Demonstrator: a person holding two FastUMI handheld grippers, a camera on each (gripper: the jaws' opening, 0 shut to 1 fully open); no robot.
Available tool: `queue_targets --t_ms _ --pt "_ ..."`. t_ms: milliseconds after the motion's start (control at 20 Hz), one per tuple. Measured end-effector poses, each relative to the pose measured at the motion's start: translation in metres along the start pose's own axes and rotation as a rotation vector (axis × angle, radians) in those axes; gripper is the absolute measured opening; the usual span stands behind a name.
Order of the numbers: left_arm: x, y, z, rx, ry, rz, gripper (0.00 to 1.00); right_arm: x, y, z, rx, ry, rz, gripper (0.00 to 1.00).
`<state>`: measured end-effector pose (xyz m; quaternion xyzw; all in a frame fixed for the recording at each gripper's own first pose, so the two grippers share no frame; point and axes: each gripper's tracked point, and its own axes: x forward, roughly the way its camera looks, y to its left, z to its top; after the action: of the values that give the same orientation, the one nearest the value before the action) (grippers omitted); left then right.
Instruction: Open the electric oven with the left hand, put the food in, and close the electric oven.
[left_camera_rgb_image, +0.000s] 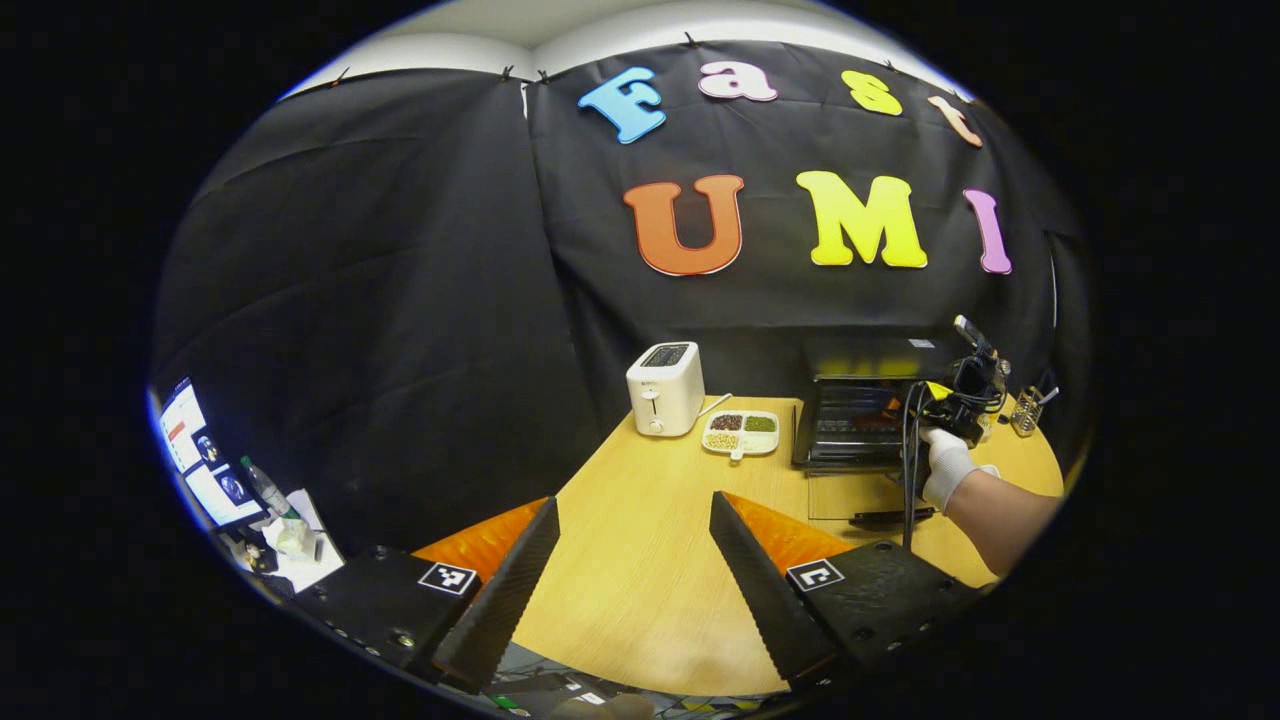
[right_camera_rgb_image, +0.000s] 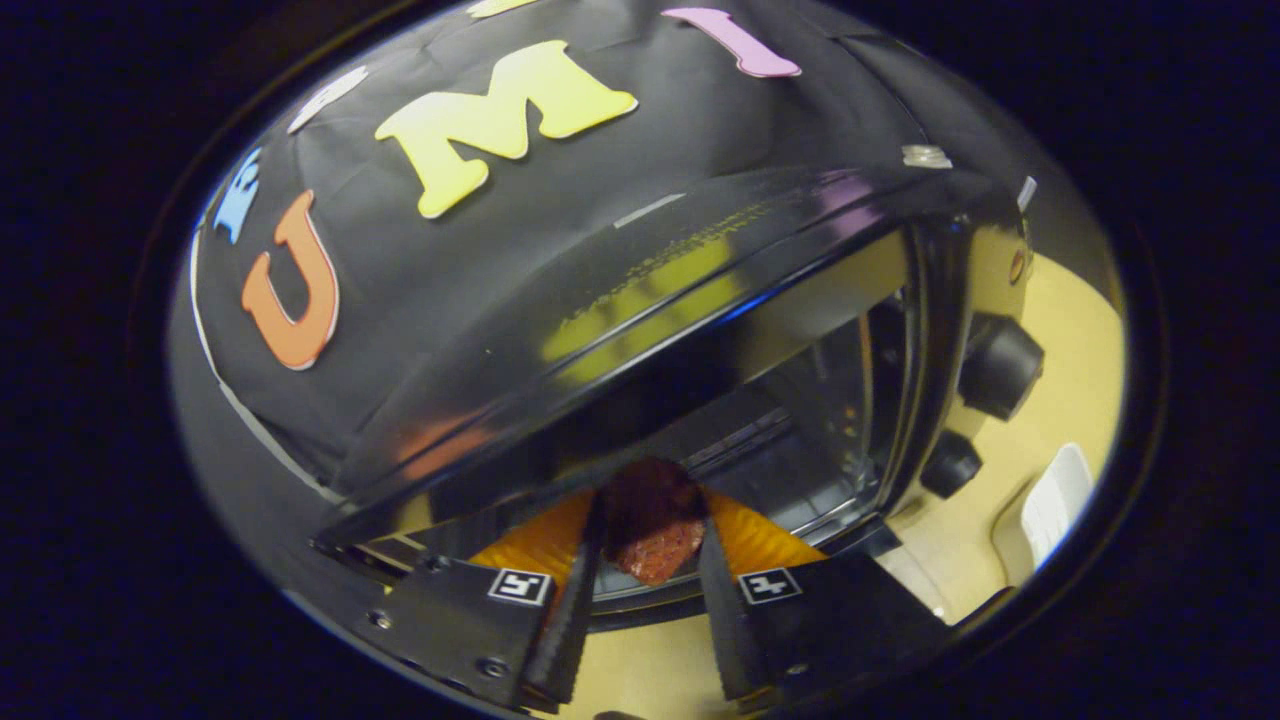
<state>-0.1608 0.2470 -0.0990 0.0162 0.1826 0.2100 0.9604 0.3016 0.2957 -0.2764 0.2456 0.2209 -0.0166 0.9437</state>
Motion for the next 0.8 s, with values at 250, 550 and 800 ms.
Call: queue_targets --t_ms 250,550,800 --pt "-0.004 -0.002 0.004 0.004 -0.016 -0.024 0.97 -0.020 -0.014 0.012 -0.124 -0.051 -0.016 0.75" --pt "-0.028 -0.014 0.014 0.018 -0.077 -0.064 0.97 -0.084 -0.004 0.020 -0.249 -0.086 0.062 0.78" --pt "-0.067 -0.024 0.016 0.002 -0.136 -0.096 0.97 -0.175 -0.004 0.034 -0.376 -0.115 0.162 0.80"
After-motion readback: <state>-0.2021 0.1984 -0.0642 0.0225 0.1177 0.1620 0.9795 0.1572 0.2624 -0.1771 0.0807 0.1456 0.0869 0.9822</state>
